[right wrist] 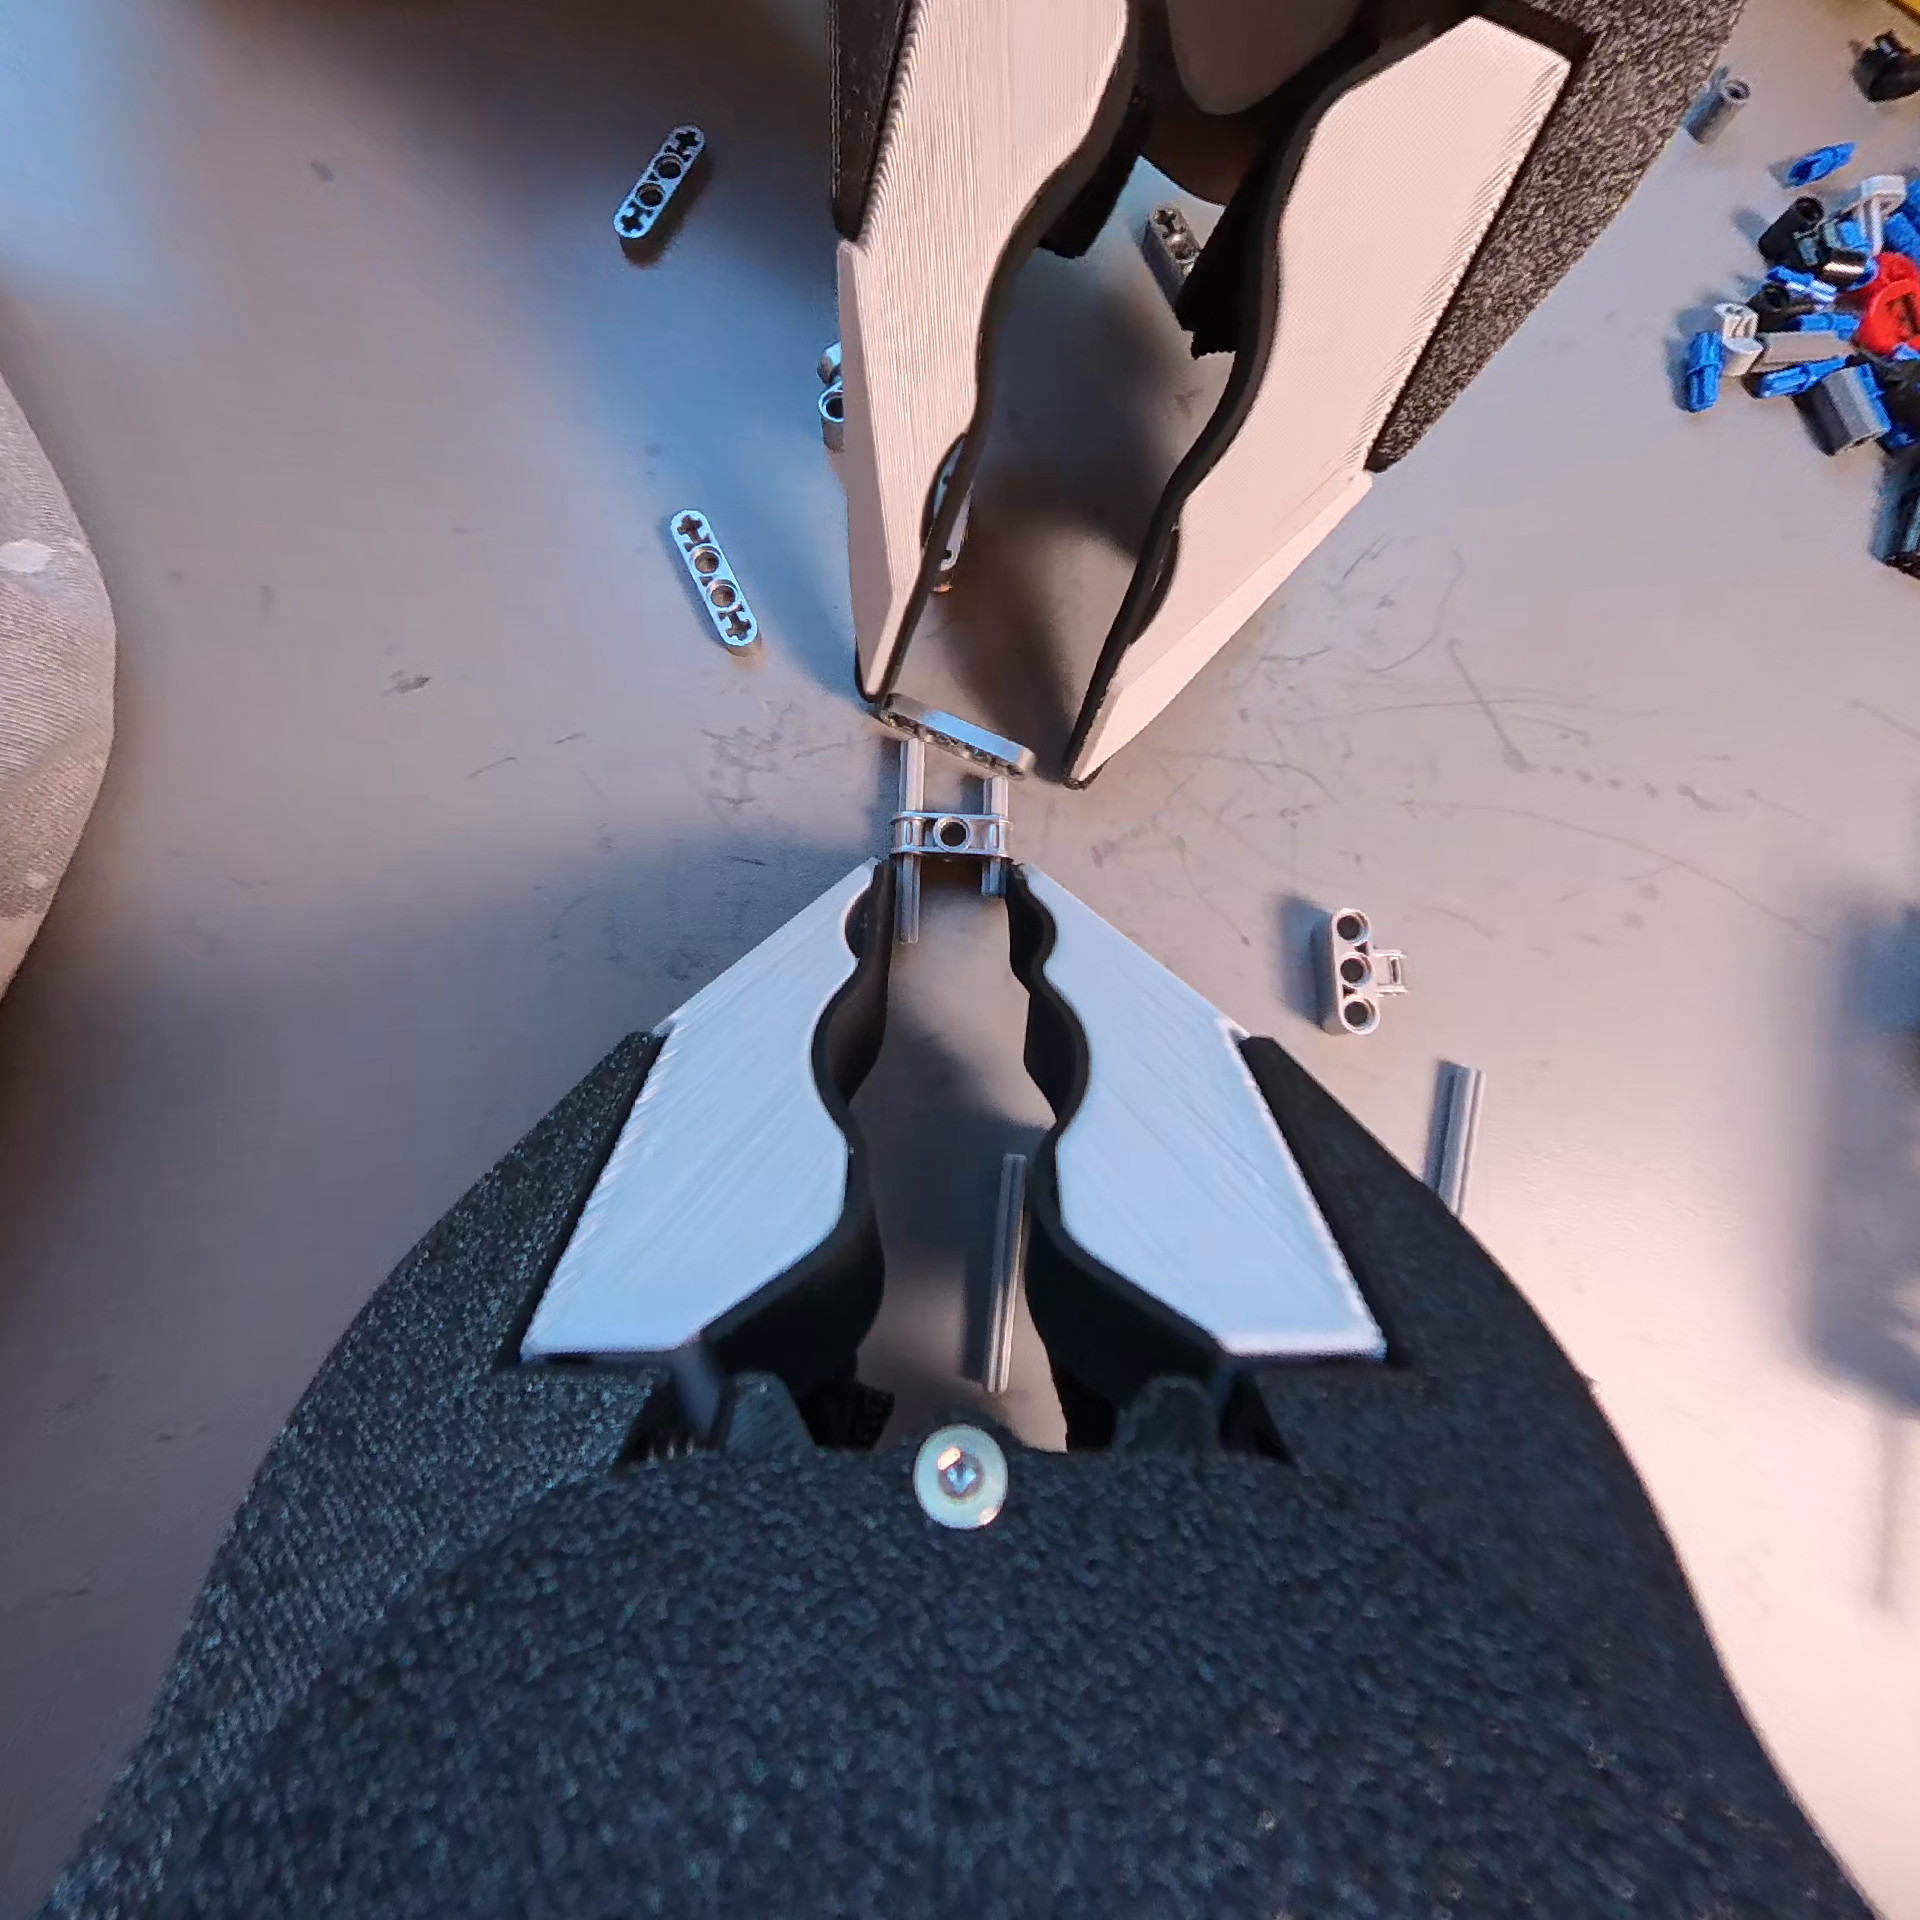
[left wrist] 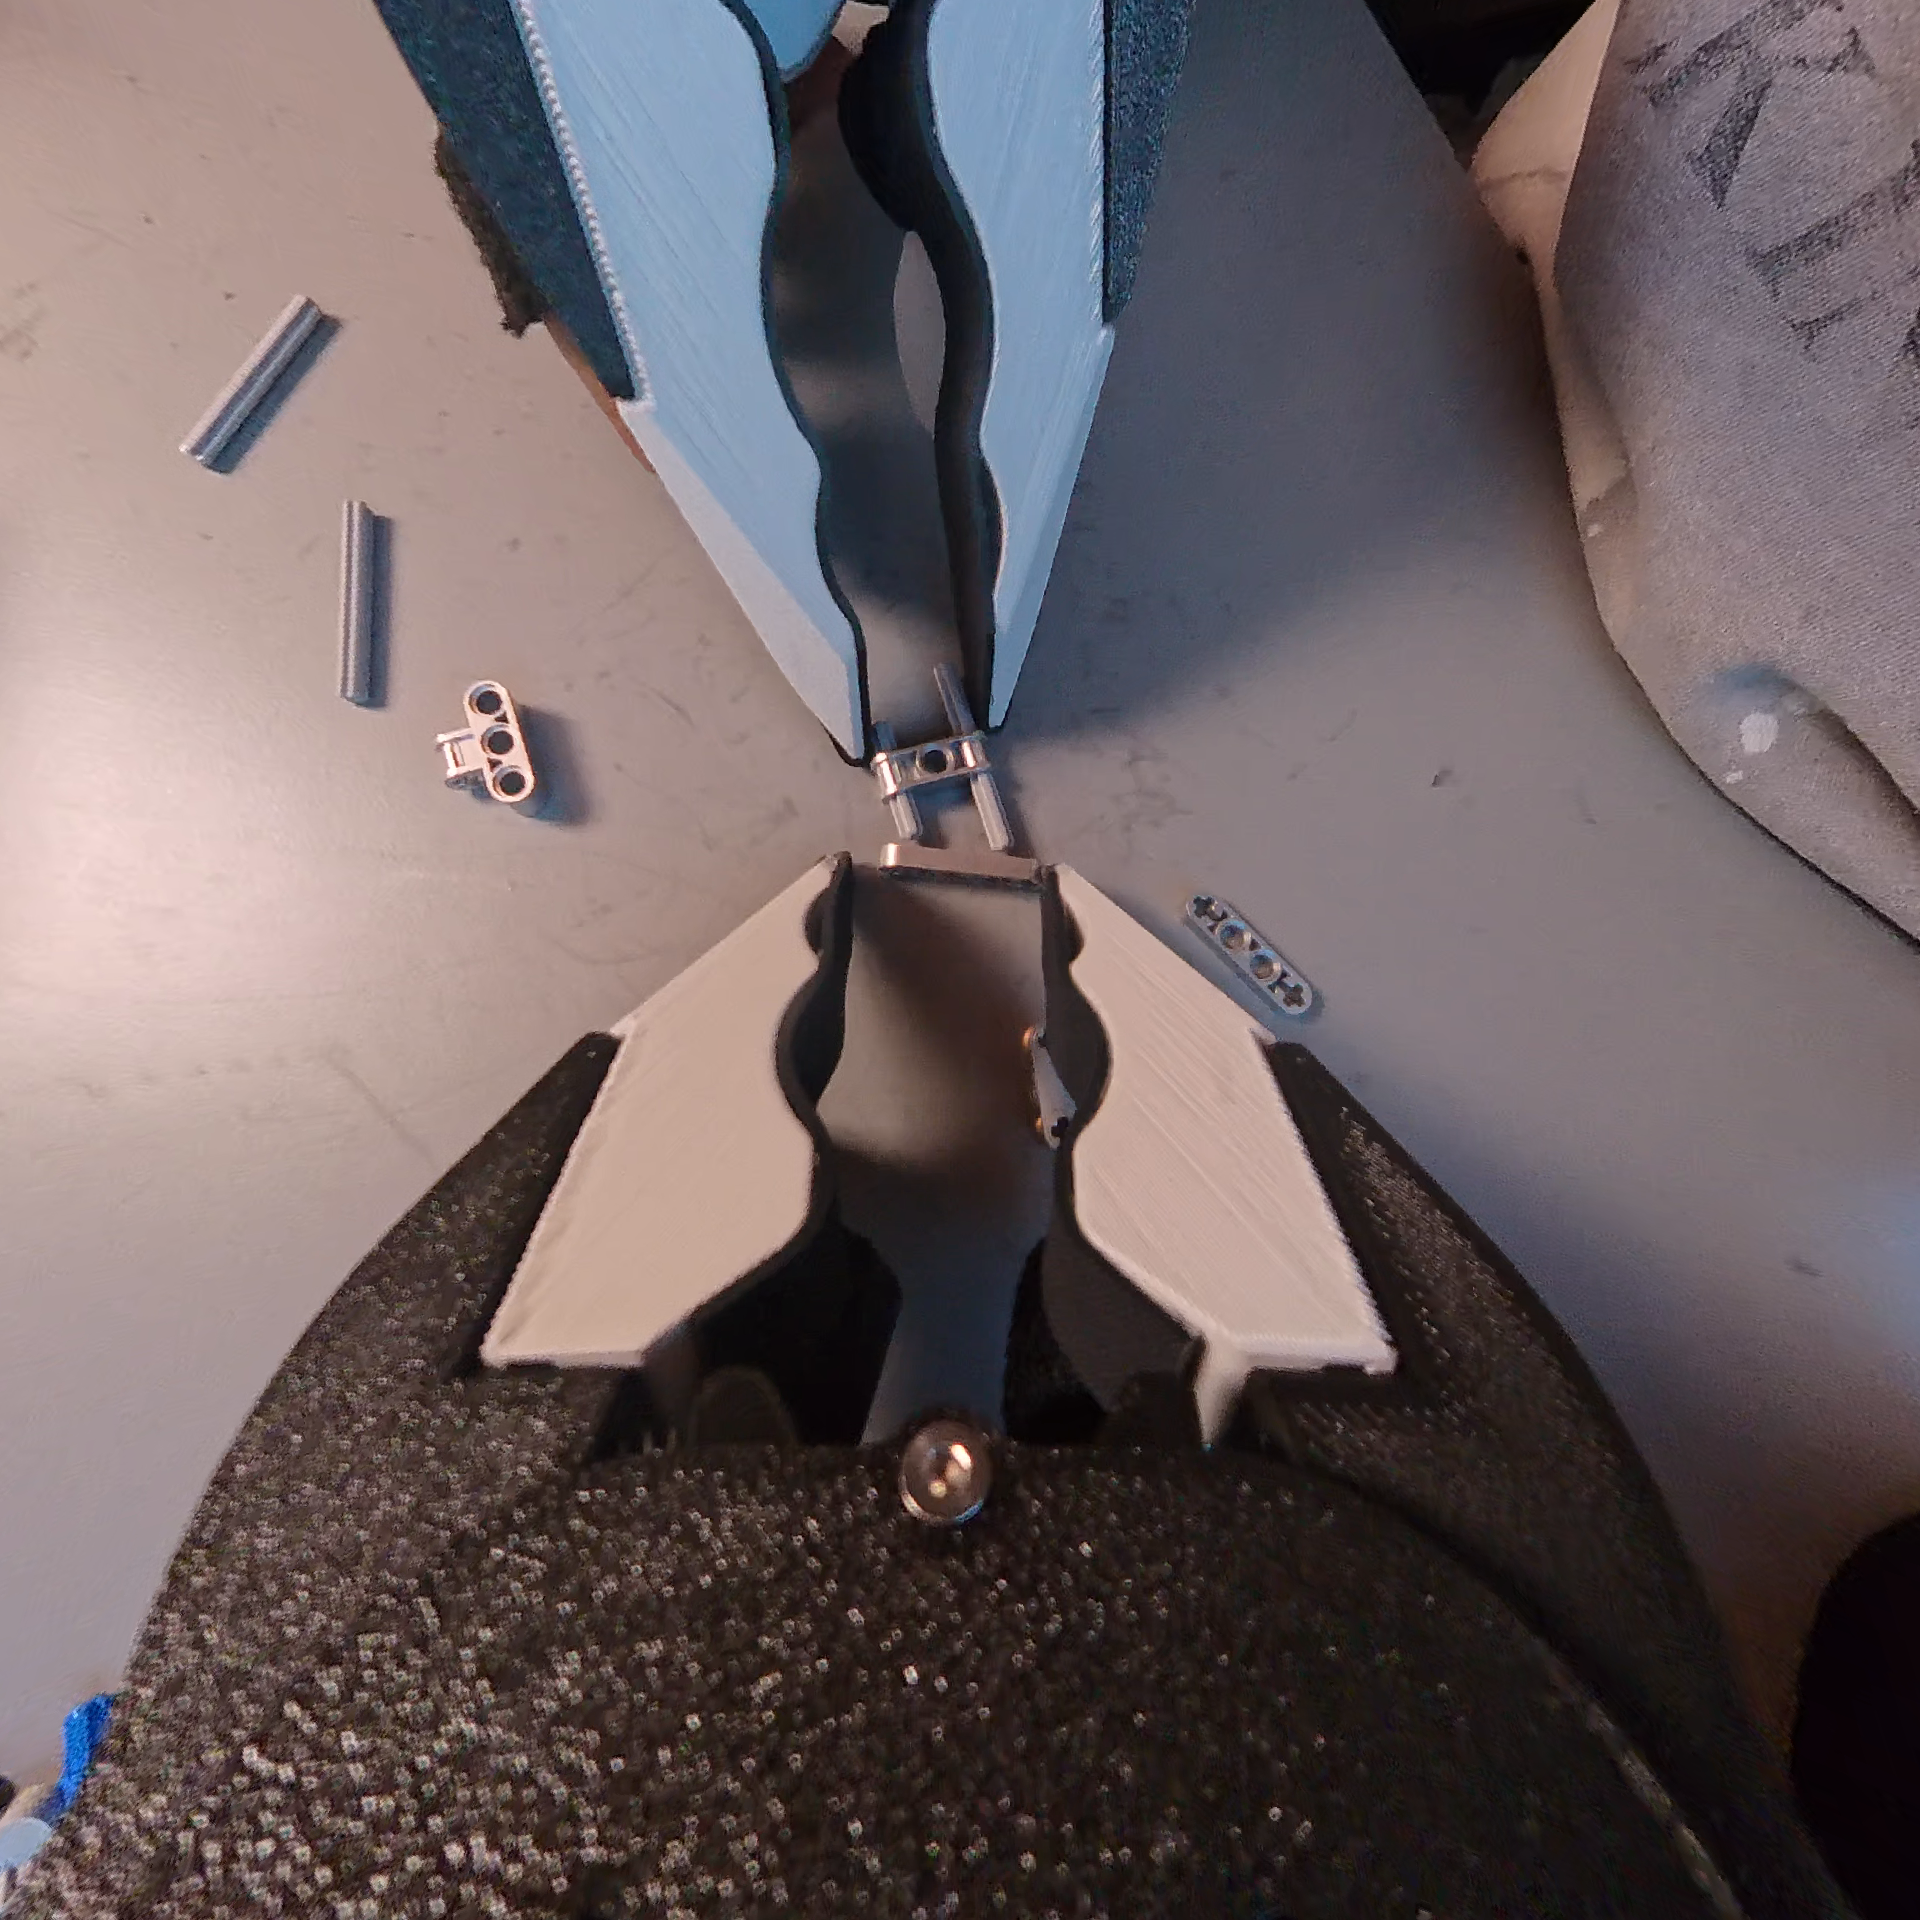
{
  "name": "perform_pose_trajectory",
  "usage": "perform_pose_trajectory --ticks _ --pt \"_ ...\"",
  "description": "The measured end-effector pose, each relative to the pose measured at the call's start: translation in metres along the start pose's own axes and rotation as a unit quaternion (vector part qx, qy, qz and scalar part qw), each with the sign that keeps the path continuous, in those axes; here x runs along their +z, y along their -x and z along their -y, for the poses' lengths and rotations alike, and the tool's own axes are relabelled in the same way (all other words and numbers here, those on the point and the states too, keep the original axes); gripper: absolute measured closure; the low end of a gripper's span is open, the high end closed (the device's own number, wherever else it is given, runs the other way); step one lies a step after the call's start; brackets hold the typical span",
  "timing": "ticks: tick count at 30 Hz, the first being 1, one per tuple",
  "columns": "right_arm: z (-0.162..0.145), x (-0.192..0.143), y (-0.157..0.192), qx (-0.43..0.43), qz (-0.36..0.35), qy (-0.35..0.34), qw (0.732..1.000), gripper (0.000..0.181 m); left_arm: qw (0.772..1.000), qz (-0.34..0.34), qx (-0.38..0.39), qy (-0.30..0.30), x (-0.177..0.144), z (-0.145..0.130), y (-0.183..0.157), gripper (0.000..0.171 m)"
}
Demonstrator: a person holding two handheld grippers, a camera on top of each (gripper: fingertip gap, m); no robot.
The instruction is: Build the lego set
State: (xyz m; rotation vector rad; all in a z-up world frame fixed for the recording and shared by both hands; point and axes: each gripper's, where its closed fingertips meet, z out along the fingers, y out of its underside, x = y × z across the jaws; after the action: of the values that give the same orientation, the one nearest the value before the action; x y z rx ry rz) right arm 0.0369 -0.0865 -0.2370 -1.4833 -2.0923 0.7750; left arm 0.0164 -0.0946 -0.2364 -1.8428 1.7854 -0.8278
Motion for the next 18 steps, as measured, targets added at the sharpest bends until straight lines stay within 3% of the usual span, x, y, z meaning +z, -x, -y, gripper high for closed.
perform_pose_trajectory --ticks 18 --pt "0.0005 0.0005 -0.0004 0.011 -0.012 -0.001 1.0 0.162 0.998 0.066 -0.01 0.008 0.0022 -0.0008 -0.0076 0.15"
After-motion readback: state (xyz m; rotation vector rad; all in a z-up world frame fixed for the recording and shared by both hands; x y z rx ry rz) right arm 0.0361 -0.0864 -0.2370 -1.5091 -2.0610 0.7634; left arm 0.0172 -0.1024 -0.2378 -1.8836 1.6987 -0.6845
